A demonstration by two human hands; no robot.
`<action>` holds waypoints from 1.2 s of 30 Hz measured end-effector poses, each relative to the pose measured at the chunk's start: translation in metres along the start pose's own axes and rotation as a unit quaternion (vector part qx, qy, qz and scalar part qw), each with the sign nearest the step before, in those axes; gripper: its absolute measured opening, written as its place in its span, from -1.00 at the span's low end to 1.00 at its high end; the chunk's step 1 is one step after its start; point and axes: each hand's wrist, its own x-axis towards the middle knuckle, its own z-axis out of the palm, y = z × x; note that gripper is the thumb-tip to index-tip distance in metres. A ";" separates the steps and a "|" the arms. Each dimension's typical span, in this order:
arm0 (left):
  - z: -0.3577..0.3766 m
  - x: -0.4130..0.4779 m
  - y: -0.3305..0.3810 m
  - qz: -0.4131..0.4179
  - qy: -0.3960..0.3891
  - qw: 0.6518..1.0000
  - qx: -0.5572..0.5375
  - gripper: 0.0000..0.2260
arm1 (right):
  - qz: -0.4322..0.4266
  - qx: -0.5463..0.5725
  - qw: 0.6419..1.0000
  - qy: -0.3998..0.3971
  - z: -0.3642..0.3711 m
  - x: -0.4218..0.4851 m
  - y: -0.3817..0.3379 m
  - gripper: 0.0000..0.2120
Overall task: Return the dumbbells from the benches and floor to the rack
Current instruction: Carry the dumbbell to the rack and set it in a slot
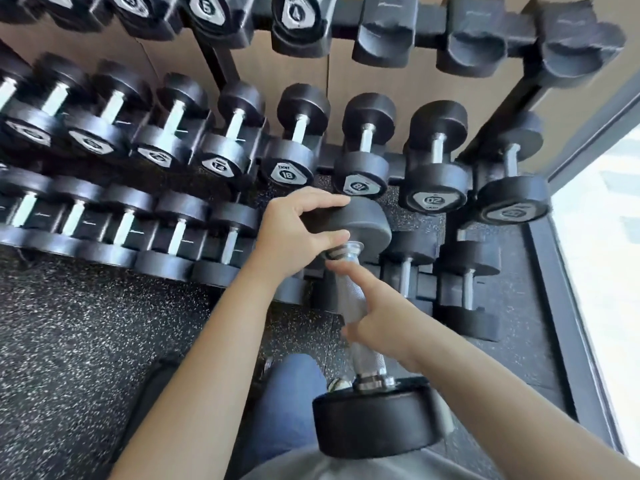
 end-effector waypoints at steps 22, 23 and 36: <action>-0.056 0.214 -0.102 -0.013 -0.051 0.997 -0.052 -0.66 | 0.027 0.048 0.997 0.048 -0.062 0.208 -0.084 -0.22; -0.064 0.227 -0.108 -0.012 -0.057 0.997 -0.054 -0.66 | 0.033 0.054 0.997 0.050 -0.063 0.220 -0.094 -0.22; -0.105 0.378 -0.137 0.063 -0.181 0.979 -0.065 -0.67 | 0.054 0.178 0.968 0.167 -0.088 0.324 -0.170 -0.26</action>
